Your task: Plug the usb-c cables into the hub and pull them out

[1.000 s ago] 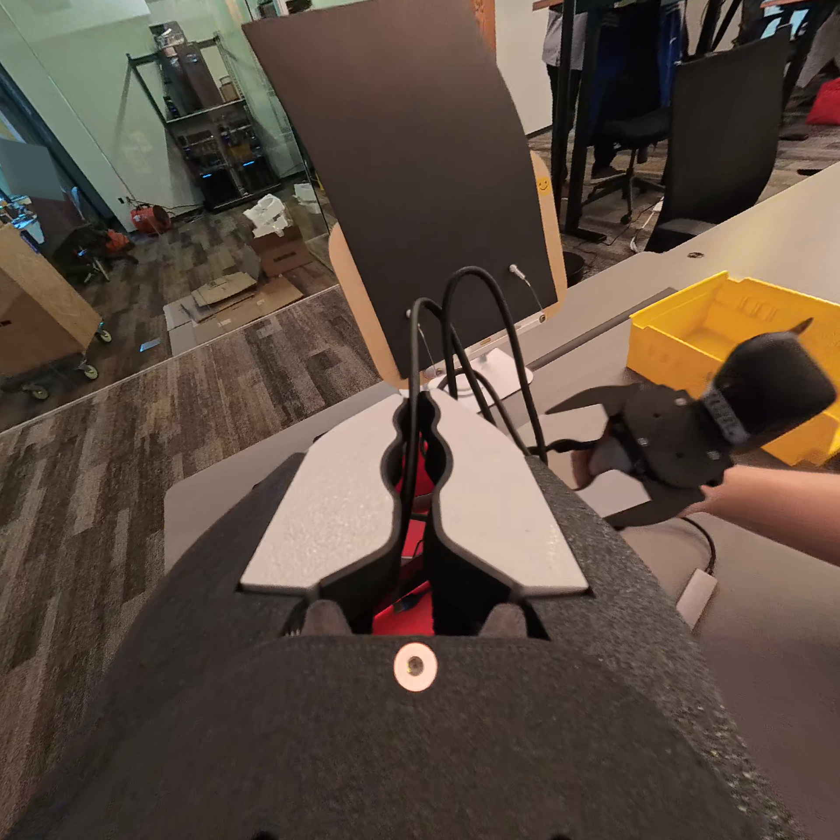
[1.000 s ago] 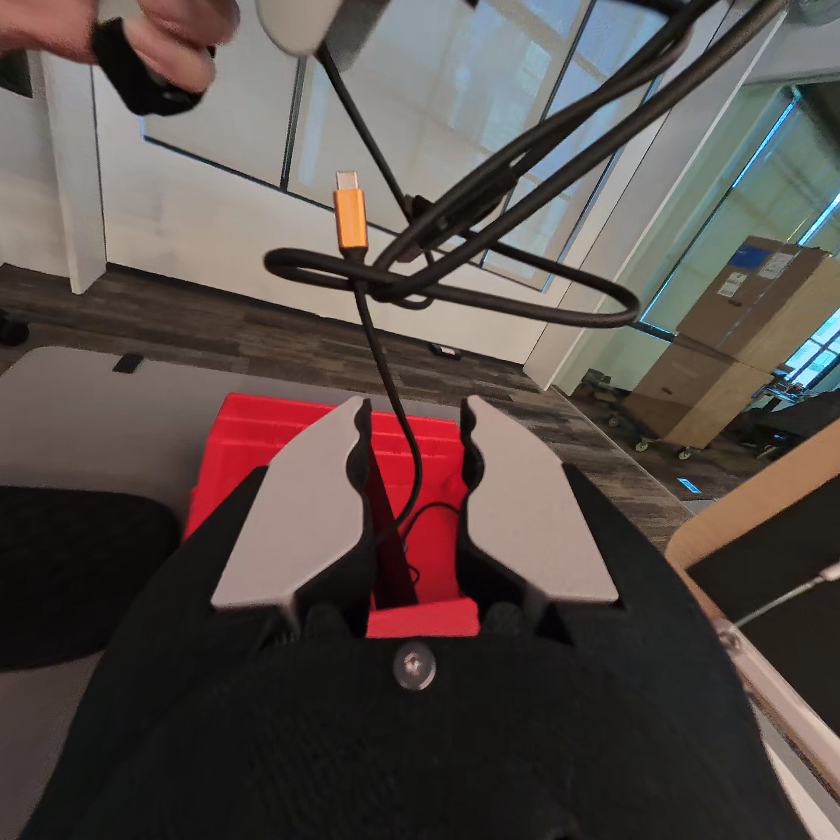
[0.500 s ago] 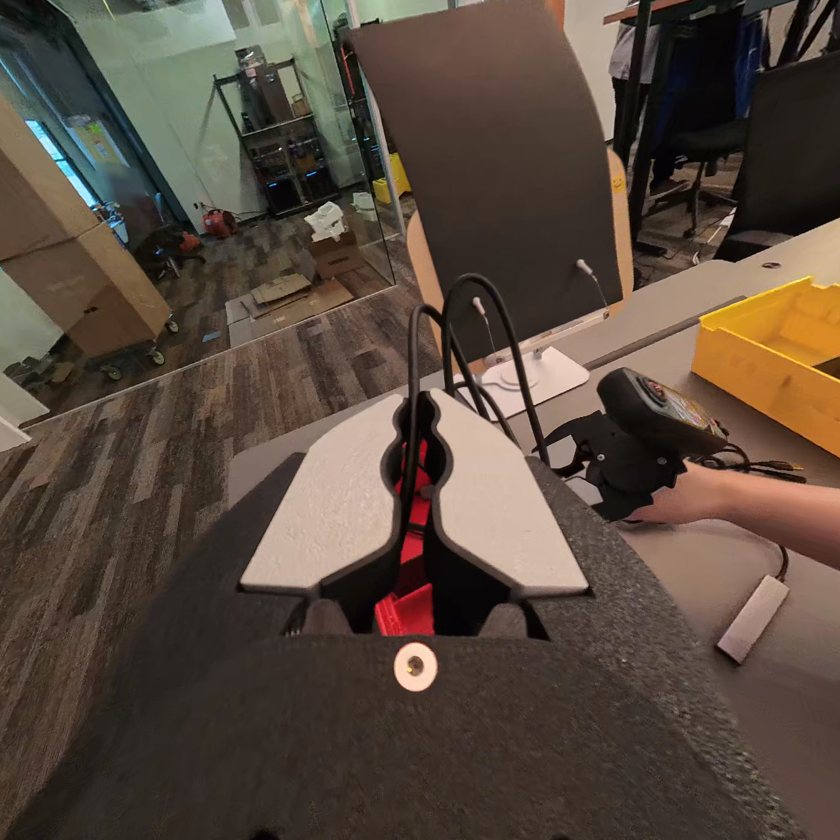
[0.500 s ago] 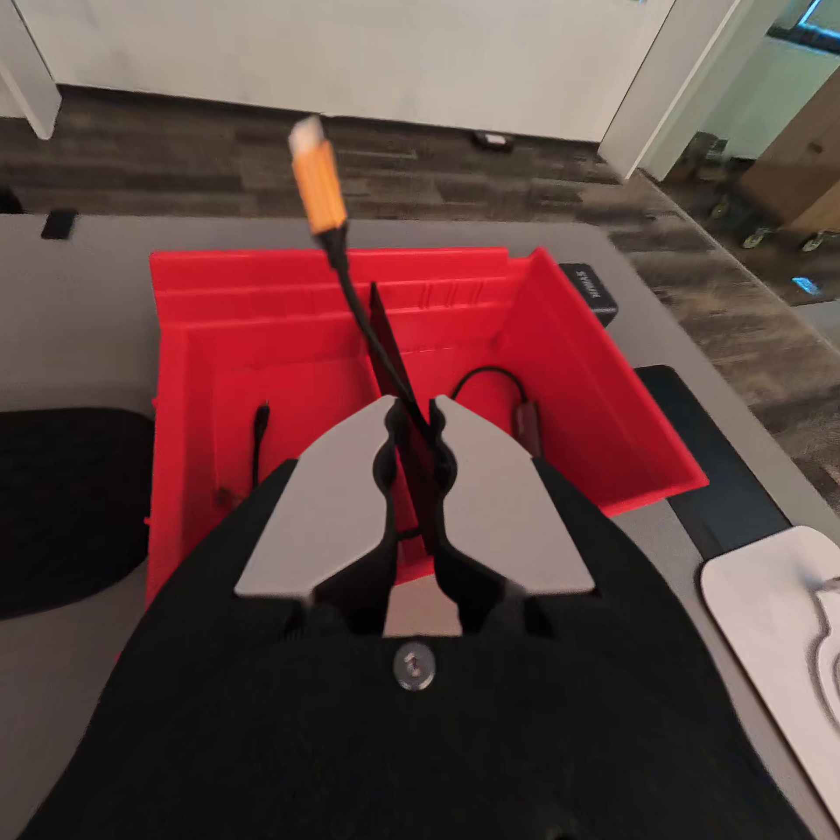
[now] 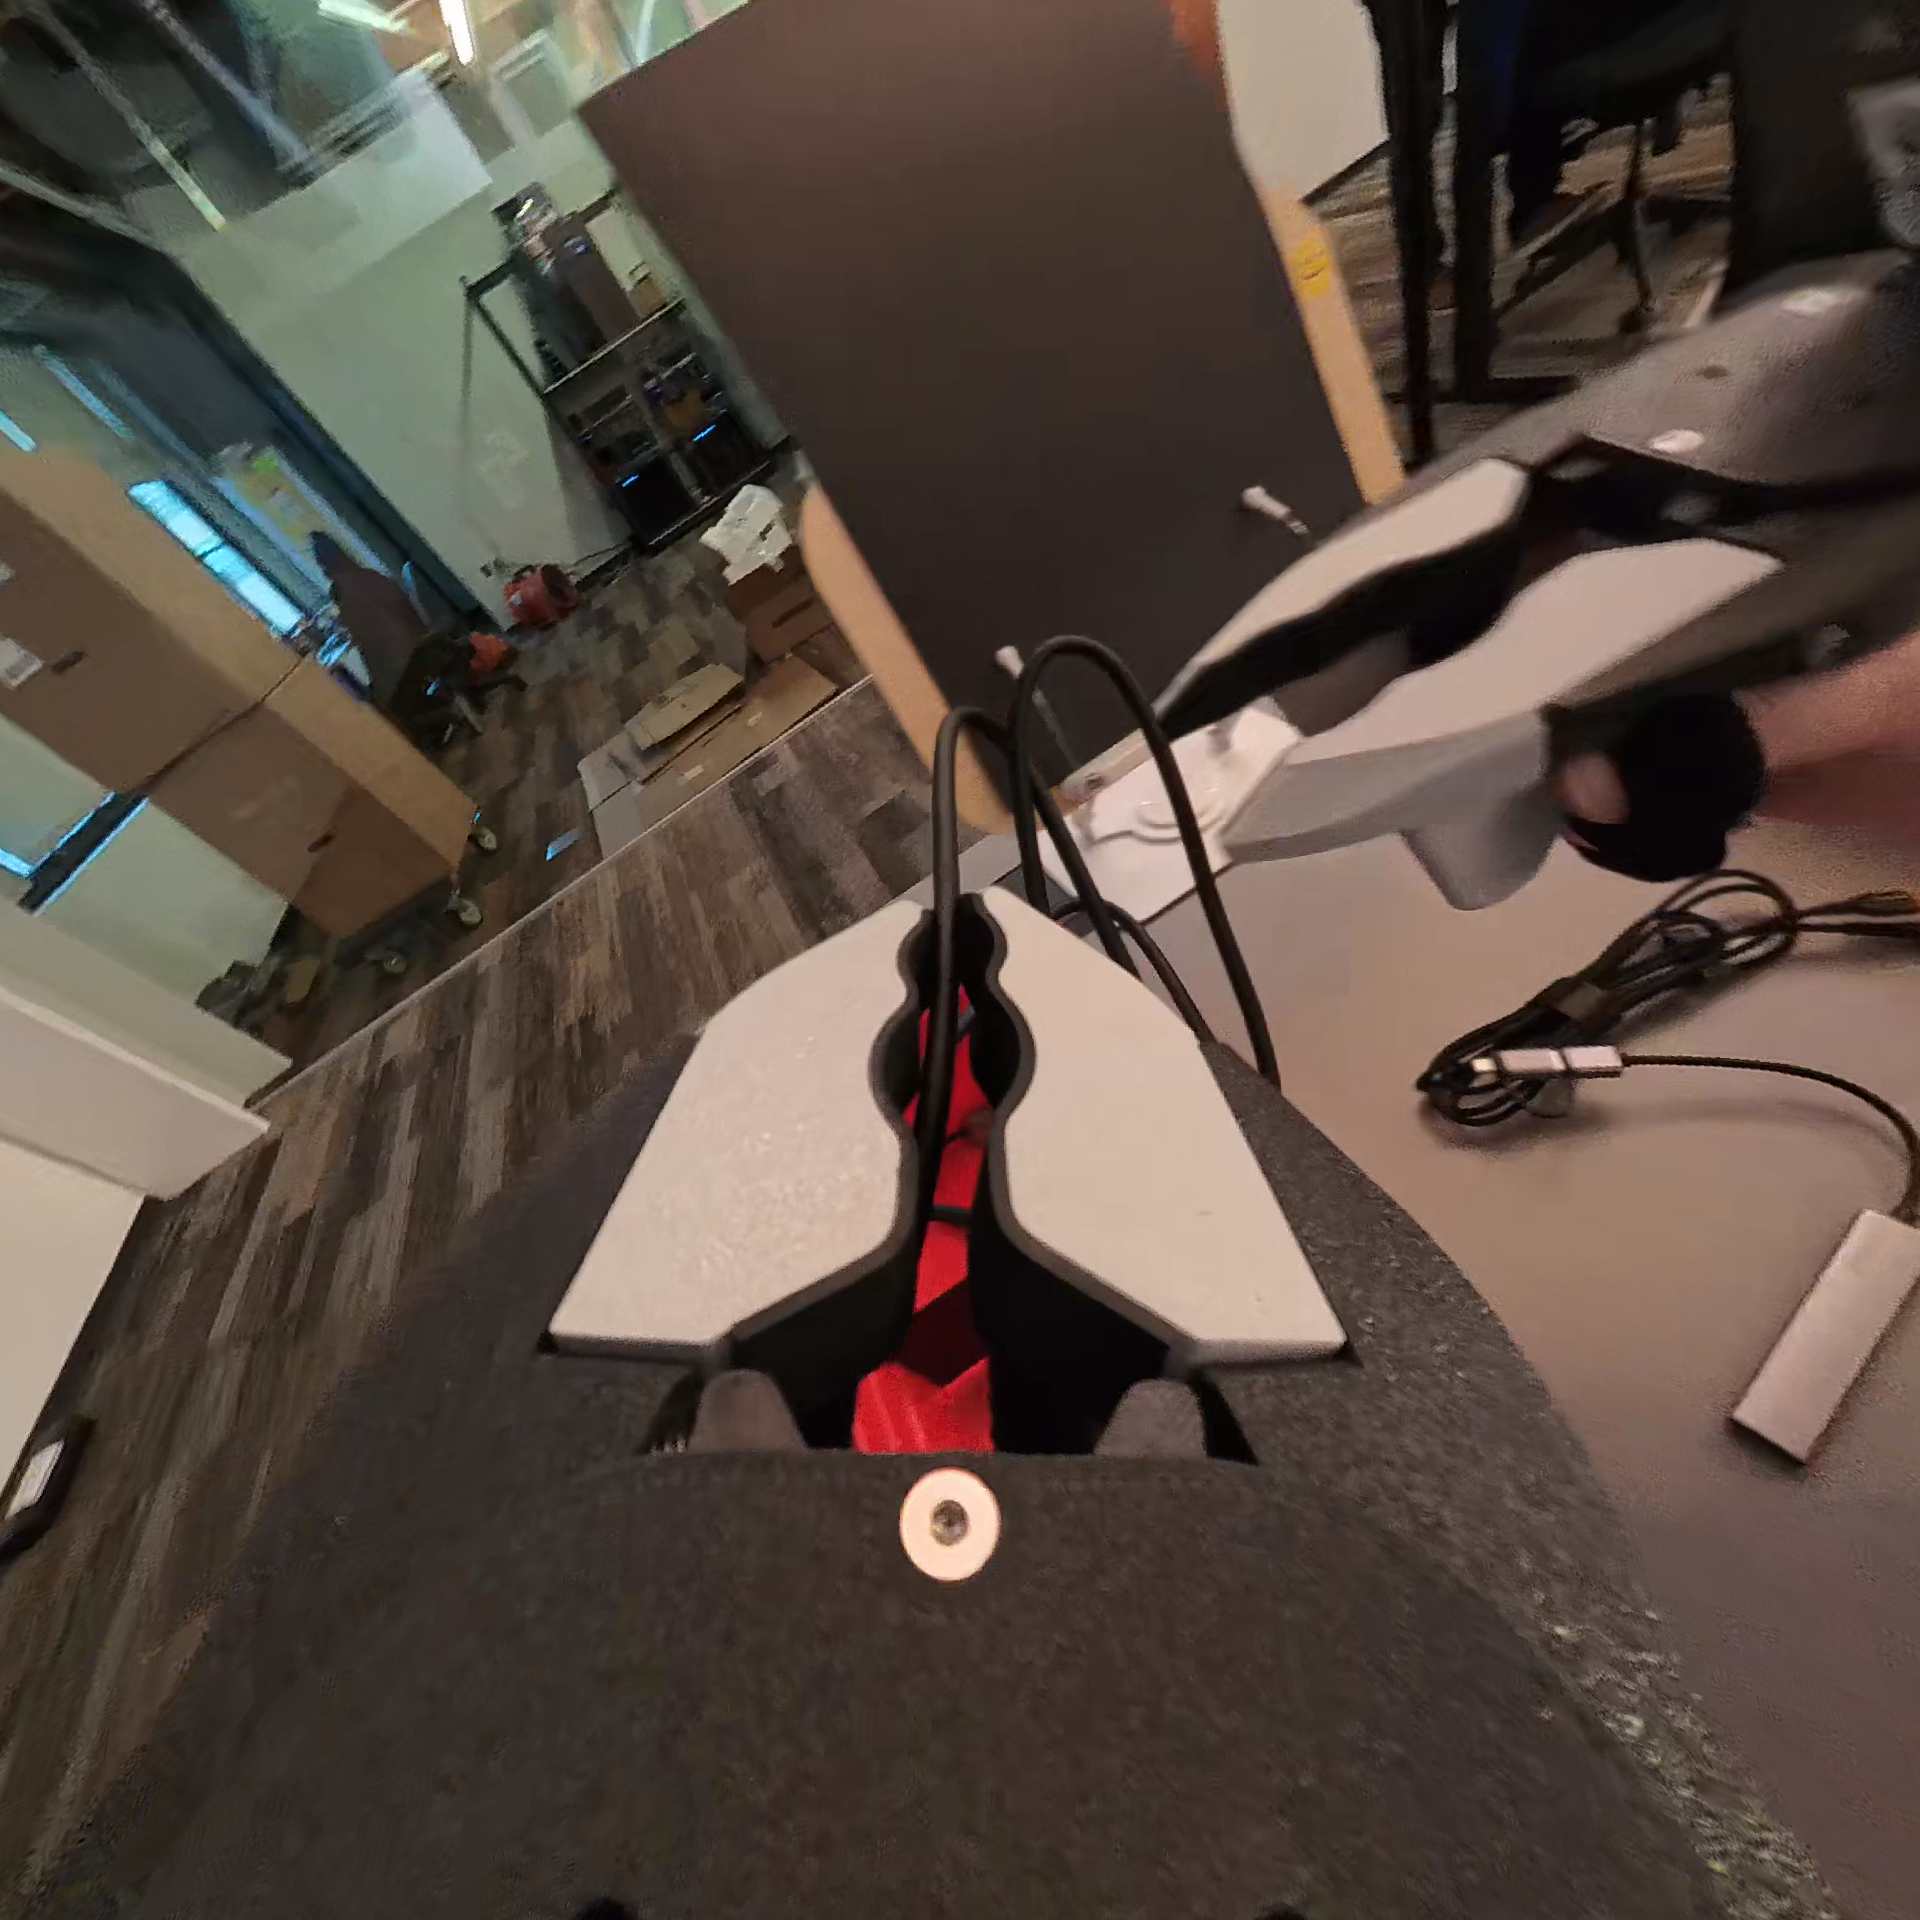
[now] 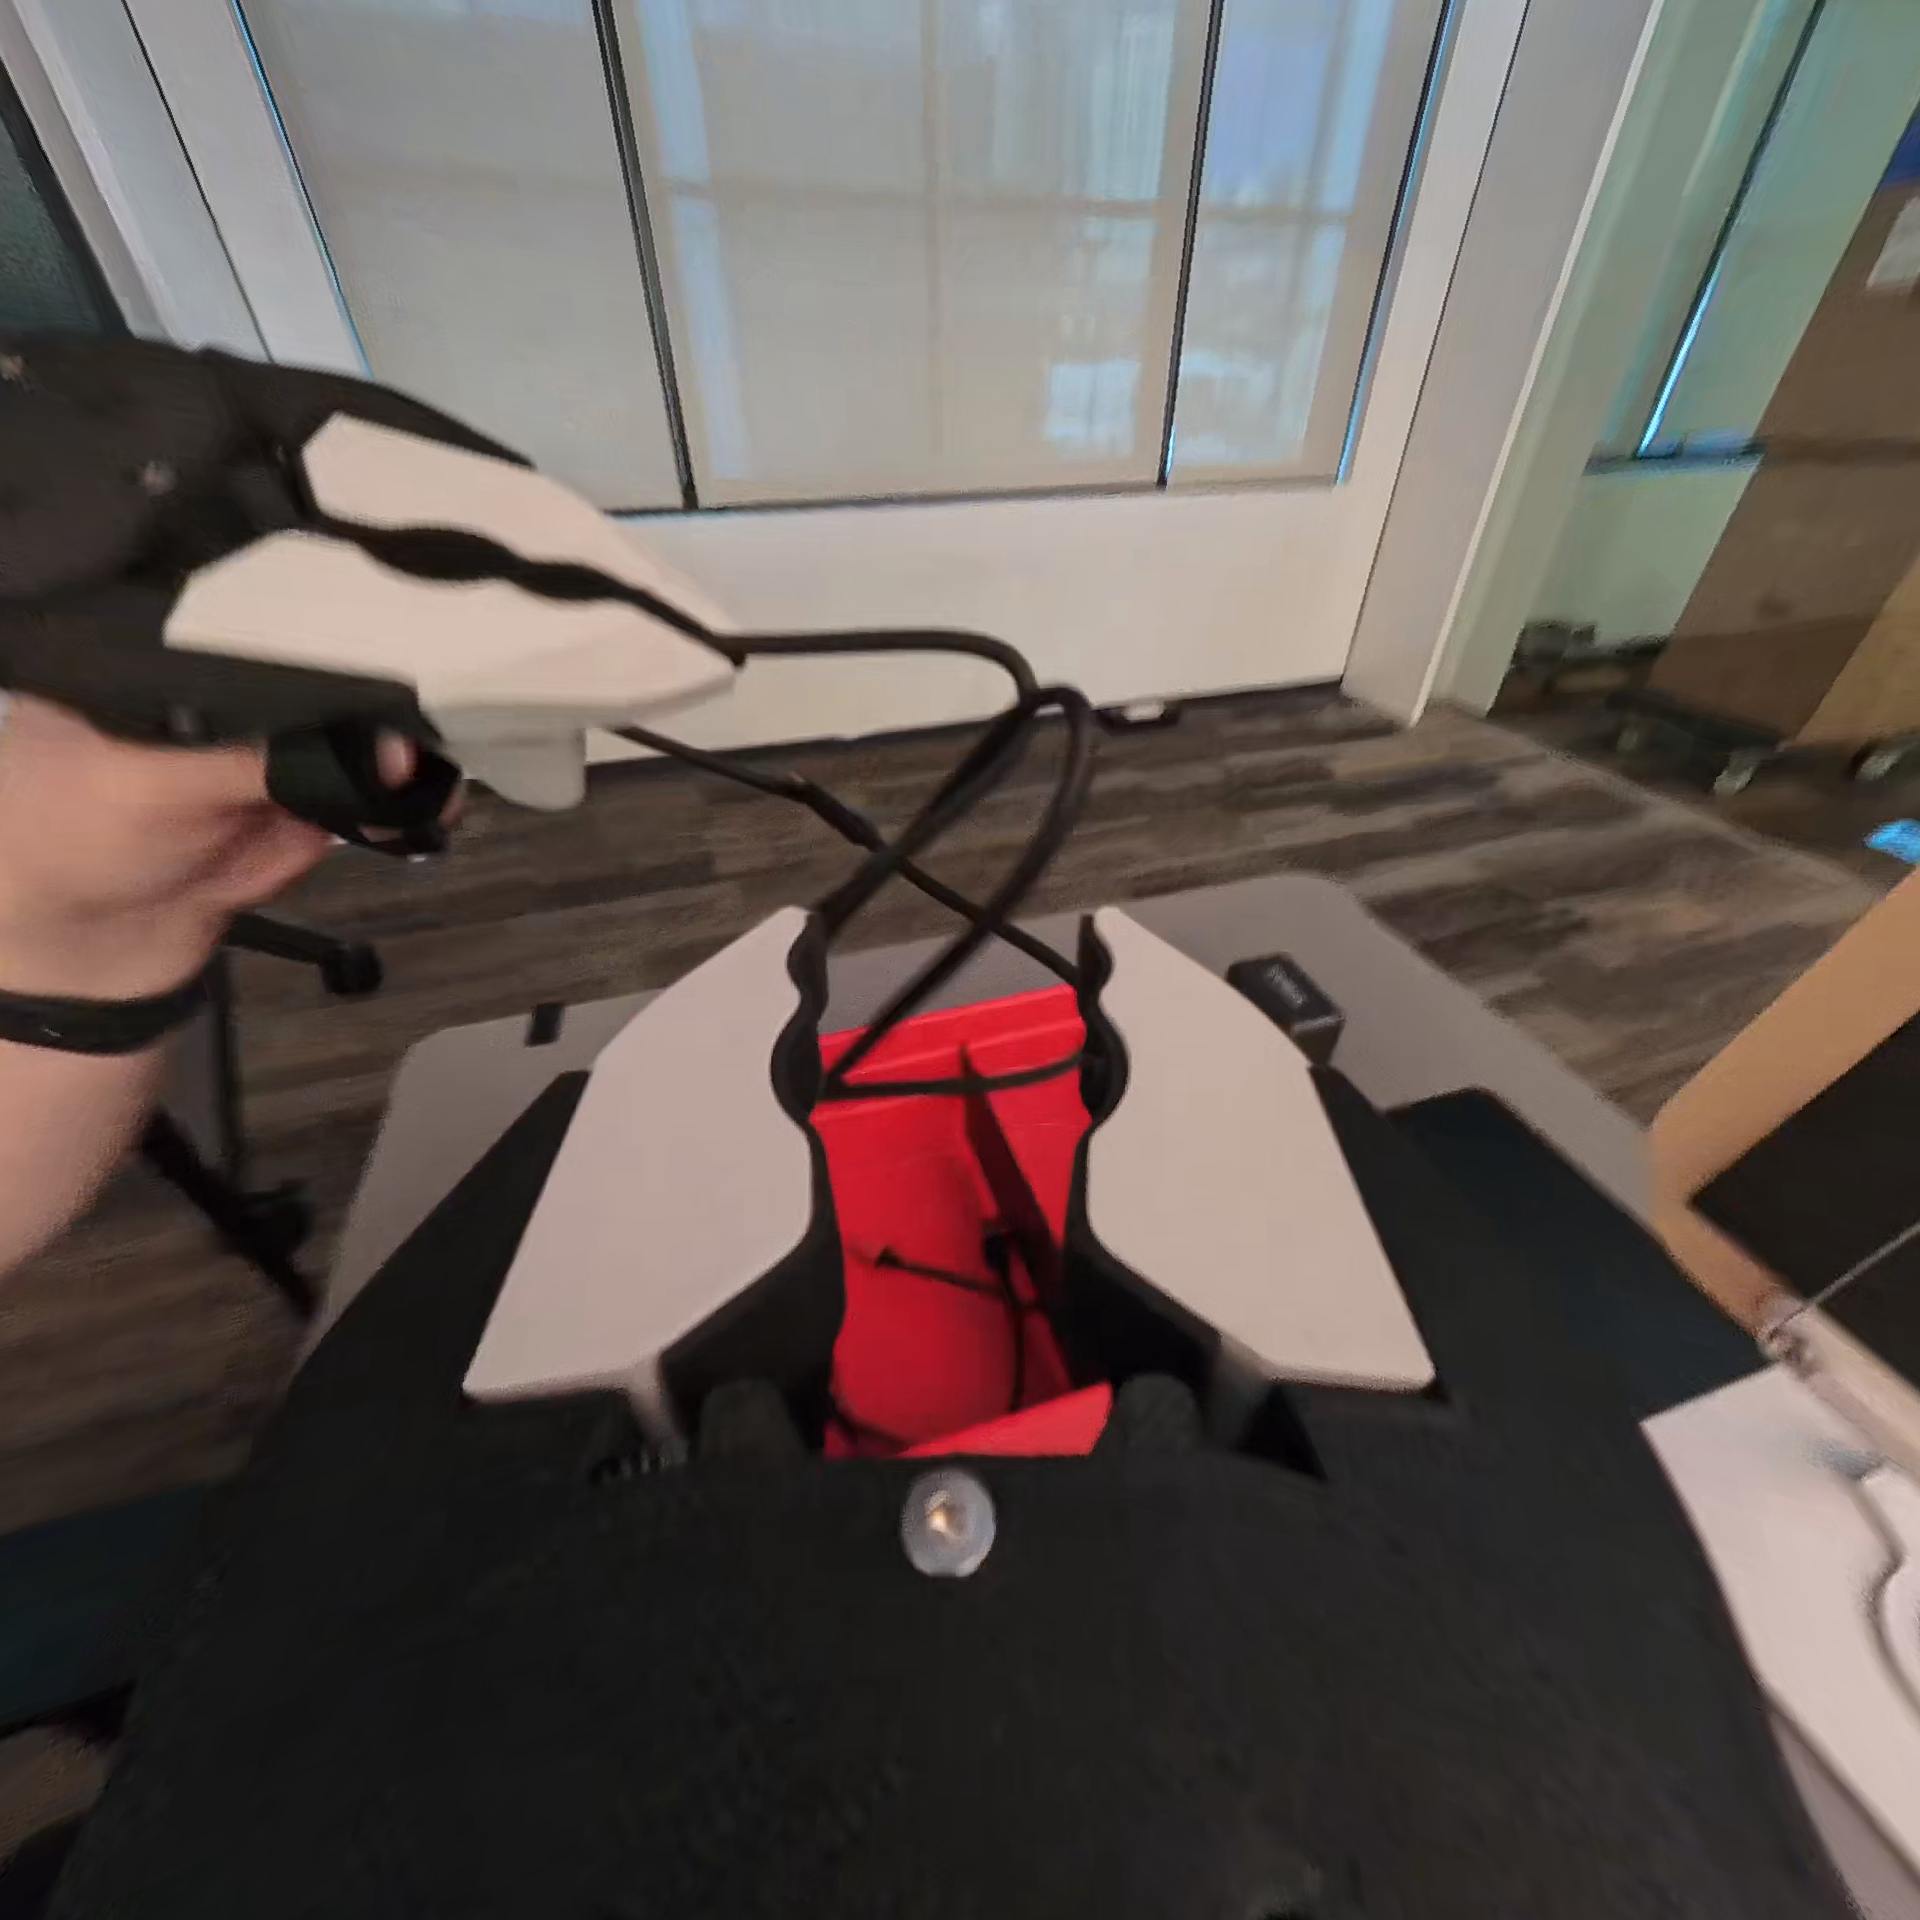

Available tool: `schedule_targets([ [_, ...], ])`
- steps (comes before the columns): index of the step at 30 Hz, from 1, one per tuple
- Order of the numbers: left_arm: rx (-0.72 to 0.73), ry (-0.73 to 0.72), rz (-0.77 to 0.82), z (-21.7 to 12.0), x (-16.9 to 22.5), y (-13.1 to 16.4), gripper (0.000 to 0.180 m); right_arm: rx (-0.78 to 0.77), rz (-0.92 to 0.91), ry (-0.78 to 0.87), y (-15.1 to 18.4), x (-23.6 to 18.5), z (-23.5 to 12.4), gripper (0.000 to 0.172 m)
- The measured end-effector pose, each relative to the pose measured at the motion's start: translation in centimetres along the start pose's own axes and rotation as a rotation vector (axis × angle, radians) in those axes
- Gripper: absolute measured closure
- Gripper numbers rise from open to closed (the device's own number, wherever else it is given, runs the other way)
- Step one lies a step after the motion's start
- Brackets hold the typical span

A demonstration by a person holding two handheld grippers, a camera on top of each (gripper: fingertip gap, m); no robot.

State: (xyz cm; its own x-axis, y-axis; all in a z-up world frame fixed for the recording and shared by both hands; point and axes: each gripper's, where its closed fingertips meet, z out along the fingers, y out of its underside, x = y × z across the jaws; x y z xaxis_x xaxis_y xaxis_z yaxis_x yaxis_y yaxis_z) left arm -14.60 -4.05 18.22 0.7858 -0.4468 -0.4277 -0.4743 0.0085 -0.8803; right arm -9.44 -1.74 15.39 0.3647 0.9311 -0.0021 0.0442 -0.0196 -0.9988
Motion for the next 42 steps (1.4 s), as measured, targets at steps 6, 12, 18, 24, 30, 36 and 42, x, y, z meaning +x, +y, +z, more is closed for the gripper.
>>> schedule_targets([
  [6,0.064,0.088,0.12,1.6,6.7,-4.0,0.177,-0.101,0.134,0.021,-0.2,1.5,-2.4,0.163],
  [12,0.056,0.179,0.135,2.8,11.2,-4.7,0.176,-0.079,0.227,-0.083,-0.2,2.5,-8.7,0.168],
  [18,0.024,0.364,0.089,3.7,15.8,-3.4,0.154,-0.187,0.221,-0.037,2.2,4.3,-14.1,0.167],
  [24,-0.058,0.513,-0.003,4.1,19.0,1.7,0.149,-0.369,0.278,-0.051,9.3,4.2,-20.8,0.167],
  [30,-0.261,0.563,0.02,7.8,22.3,9.5,0.15,-0.655,0.313,-0.035,19.6,2.6,-24.7,0.167],
  [36,-0.238,0.541,0.003,10.7,22.9,9.9,0.154,-0.974,0.245,0.066,26.6,2.6,-25.1,0.165],
  [42,-0.141,0.503,-0.145,10.2,21.8,9.7,0.157,-1.029,0.159,0.139,26.7,3.4,-25.4,0.142],
])
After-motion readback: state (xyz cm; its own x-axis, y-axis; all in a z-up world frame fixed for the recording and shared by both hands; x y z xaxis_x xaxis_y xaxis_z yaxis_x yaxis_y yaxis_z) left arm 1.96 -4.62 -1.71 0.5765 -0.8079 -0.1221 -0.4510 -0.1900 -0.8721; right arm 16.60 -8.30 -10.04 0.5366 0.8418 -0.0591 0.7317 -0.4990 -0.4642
